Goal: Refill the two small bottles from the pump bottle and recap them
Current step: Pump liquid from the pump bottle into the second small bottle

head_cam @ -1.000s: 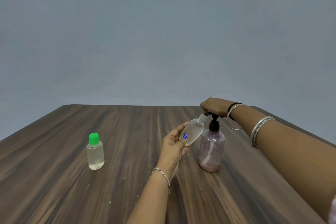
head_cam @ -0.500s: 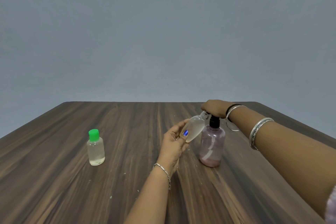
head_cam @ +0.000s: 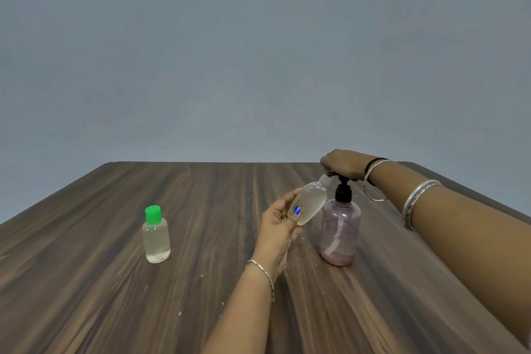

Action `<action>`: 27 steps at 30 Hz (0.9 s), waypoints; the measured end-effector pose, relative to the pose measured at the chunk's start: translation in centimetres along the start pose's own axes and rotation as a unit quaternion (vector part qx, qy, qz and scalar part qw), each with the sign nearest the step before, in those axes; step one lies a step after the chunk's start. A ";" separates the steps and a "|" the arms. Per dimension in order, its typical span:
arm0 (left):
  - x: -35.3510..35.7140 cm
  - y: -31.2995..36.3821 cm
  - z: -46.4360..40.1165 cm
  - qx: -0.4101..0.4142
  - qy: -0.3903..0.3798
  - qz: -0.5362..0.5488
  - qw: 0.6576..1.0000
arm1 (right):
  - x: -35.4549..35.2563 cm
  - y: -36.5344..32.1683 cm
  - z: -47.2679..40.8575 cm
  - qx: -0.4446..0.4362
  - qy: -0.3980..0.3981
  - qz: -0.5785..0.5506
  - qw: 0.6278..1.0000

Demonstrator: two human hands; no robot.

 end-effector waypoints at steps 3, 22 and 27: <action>0.0 0.0 0.0 0.003 -0.007 -0.005 1.000 | 0.3 0.0 0.0 -0.008 0.007 0.058 0.998; -0.2 -0.2 -0.2 0.009 -0.006 0.012 1.000 | 0.8 0.5 -0.4 0.006 0.034 0.091 0.995; -0.2 -0.4 -0.4 0.007 -0.008 0.016 1.000 | -0.1 0.3 -0.4 -0.008 0.012 0.062 0.998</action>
Point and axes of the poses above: each hand's wrist, its own z-axis away from the middle knuckle, its own x-axis out of the palm, y = z × x, the point moved 4 cm from there along -z, towards the middle knuckle, and after that the axes turned 6 degrees about x, right-handed, at the moved point
